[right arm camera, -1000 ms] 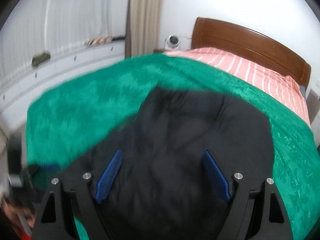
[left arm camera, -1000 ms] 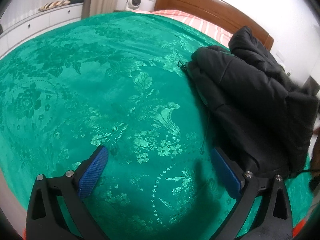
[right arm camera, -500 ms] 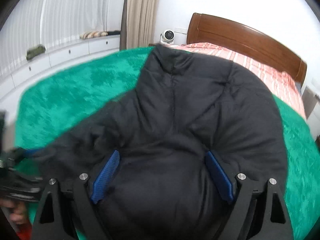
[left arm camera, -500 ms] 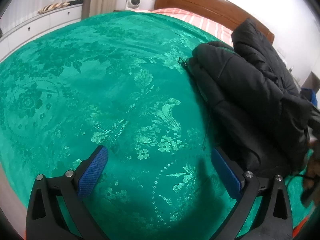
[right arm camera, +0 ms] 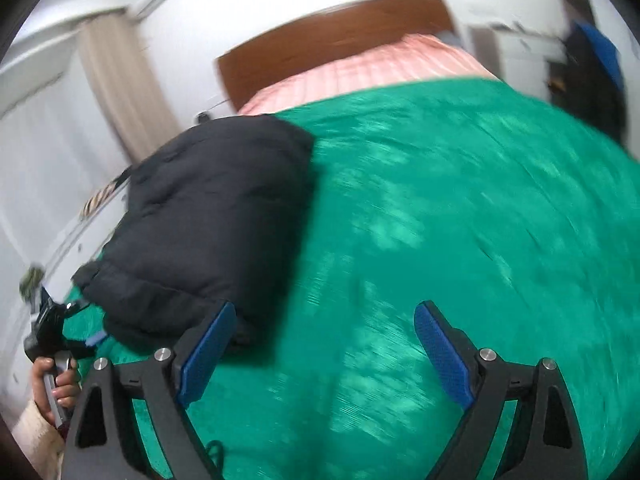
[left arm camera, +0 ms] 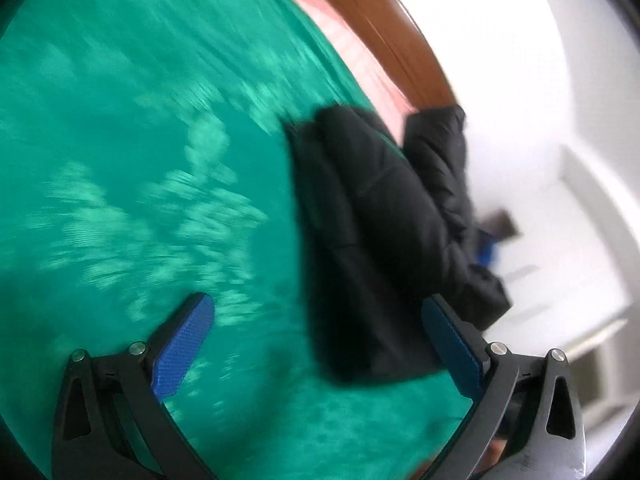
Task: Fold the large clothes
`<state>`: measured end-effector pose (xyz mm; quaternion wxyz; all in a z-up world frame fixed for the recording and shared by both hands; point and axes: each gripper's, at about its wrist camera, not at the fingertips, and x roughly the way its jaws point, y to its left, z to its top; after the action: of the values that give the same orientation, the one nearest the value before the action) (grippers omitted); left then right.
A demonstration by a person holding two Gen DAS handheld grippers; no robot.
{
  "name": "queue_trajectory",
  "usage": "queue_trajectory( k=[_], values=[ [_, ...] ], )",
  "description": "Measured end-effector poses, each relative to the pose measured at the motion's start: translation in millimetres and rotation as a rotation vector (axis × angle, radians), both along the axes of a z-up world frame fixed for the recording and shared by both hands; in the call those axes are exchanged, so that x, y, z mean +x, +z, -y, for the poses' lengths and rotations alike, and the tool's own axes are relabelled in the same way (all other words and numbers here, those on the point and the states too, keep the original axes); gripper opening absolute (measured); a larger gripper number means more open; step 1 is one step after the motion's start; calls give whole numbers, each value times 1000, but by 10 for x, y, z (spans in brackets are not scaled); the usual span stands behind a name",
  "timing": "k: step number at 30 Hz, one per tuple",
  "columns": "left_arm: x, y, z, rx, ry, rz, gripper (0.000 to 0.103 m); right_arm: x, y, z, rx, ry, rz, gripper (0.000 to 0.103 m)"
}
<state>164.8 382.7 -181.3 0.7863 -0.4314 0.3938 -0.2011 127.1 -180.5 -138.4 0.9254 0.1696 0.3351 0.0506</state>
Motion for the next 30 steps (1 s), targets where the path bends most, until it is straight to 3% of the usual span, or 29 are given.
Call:
queue_trajectory(
  k=[5, 9, 13, 21, 24, 30],
  values=[
    [363, -93, -146, -264, -68, -7, 102, 63, 26, -181, 27, 70, 31, 90],
    [556, -178, -147, -376, -60, -18, 102, 57, -16, -352, 25, 130, 35, 90],
    [645, -186, -43, -392, -85, -2, 102, 24, -53, -315, 34, 134, 19, 91],
    [1067, -57, 280, -419, -235, 6, 102, 126, -131, -148, 111, 97, -23, 90],
    [1159, -22, 332, -395, -280, 32, 102, 148, -154, -148, 105, 104, -30, 90],
    [1454, 6, 477, -306, -355, 0, 103, 333, -125, -164, 101, 137, -45, 90]
  ],
)
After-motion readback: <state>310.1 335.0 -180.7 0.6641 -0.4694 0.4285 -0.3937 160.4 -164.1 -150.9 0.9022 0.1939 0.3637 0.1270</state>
